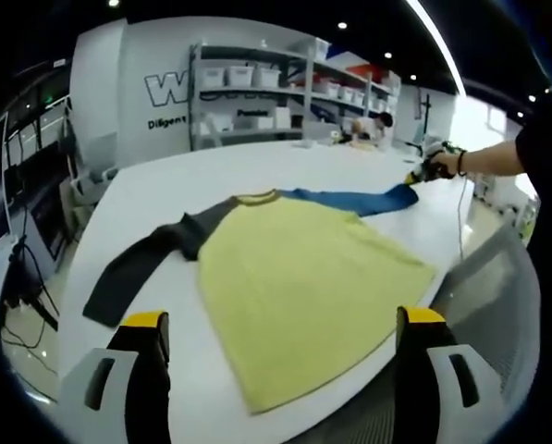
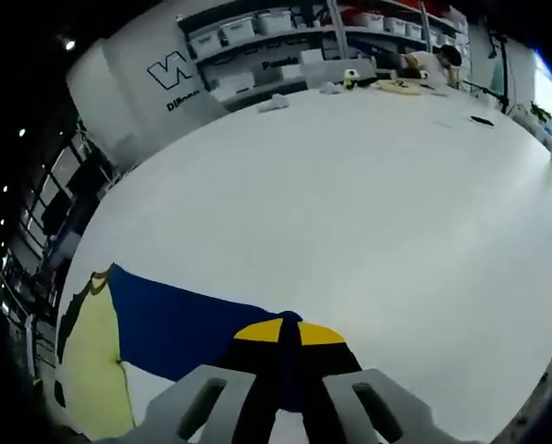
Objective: Fold the garment on the visible template until the final outline fits inside the template.
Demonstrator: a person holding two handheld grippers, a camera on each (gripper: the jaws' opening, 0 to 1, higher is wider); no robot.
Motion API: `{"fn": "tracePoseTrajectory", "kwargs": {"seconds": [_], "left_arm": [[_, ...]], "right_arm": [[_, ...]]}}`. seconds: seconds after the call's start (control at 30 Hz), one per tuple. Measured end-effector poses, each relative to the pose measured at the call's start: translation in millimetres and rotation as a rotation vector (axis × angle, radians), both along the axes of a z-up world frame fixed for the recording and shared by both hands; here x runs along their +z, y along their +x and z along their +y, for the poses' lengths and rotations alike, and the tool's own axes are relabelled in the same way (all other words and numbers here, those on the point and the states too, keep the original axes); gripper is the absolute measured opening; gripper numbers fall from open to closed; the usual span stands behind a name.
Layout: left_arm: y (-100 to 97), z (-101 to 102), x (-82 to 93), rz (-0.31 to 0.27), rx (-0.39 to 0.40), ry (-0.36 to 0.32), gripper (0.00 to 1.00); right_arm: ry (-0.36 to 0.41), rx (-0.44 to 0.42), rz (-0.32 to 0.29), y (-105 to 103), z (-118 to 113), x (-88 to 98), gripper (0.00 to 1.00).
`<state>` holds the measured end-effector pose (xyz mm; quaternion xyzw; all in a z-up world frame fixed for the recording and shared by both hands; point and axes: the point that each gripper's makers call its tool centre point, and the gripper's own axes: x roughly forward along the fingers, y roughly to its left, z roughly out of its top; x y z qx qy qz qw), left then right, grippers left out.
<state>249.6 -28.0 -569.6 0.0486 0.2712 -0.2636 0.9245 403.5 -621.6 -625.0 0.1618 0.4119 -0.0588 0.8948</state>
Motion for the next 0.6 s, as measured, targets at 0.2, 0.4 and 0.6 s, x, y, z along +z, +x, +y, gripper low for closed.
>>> {"fn": "tracePoseTrajectory", "kwargs": {"seconds": [0.2, 0.4, 0.6], "left_arm": [[0.4, -2.0, 2.3, -0.016, -0.002, -0.011, 0.99], [-0.4, 1.2, 4.0, -0.022, -0.001, 0.000, 0.99], [-0.3, 3.3, 4.4, -0.025, 0.002, 0.022, 0.99]], "right_arm": [[0.178, 0.015, -0.045, 13.4, 34.0, 33.3, 0.00], [0.275, 0.038, -0.071, 25.1, 66.0, 57.0, 0.00], [0.372, 0.055, -0.095, 41.5, 93.6, 75.2, 0.00]]}}
